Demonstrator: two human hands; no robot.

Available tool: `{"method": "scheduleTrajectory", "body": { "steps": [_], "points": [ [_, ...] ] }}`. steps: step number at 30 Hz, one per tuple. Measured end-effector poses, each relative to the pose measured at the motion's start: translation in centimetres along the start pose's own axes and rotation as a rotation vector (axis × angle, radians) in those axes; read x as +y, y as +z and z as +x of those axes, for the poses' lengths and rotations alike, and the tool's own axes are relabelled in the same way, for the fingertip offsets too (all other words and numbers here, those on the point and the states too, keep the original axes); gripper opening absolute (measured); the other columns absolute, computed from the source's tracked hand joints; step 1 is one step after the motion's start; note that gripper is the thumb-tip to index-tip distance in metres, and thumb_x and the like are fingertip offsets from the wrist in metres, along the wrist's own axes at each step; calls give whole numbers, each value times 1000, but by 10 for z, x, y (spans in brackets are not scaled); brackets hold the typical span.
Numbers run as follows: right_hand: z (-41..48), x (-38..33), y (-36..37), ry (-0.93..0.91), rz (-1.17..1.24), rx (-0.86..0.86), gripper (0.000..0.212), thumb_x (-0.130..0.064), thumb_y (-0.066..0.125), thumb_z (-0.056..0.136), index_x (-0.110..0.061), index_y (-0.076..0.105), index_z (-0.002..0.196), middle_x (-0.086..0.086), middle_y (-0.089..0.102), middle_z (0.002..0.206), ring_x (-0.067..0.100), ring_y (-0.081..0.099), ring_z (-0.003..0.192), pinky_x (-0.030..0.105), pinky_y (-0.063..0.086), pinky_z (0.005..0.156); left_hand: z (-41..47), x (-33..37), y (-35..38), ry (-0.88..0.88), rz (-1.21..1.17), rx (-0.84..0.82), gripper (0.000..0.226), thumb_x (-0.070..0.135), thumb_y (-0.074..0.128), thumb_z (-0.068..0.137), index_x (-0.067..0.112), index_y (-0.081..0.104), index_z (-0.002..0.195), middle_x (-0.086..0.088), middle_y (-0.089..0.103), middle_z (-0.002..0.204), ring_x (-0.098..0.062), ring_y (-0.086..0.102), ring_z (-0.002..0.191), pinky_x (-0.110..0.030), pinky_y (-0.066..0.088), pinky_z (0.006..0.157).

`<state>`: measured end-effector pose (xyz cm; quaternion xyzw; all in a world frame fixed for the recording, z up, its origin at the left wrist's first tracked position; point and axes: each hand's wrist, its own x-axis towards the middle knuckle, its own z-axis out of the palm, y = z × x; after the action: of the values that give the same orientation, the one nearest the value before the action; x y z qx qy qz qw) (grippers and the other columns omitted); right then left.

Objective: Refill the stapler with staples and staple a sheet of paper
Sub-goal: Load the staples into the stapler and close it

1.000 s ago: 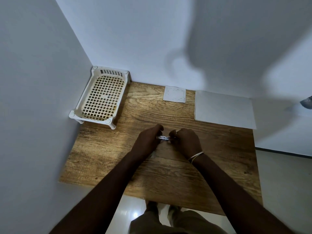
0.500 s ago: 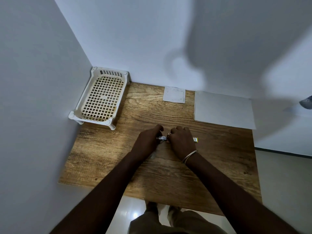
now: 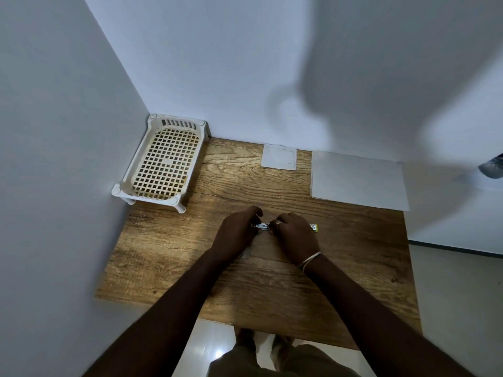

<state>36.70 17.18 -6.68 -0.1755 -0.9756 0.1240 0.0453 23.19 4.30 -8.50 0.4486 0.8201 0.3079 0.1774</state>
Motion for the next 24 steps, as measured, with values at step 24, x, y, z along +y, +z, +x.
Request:
{"method": "scheduleTrajectory", "body": {
  "steps": [24],
  "points": [
    [33, -12, -74, 35, 349, 478, 19, -29, 72, 89, -15, 71, 102, 1, 72, 96, 20, 66, 88, 32, 53, 72, 29, 68, -48, -277, -1486, 288, 16, -1, 53, 100, 5, 64, 109, -11, 74, 107, -21, 73, 98, -31, 61, 79]
  ]
}}
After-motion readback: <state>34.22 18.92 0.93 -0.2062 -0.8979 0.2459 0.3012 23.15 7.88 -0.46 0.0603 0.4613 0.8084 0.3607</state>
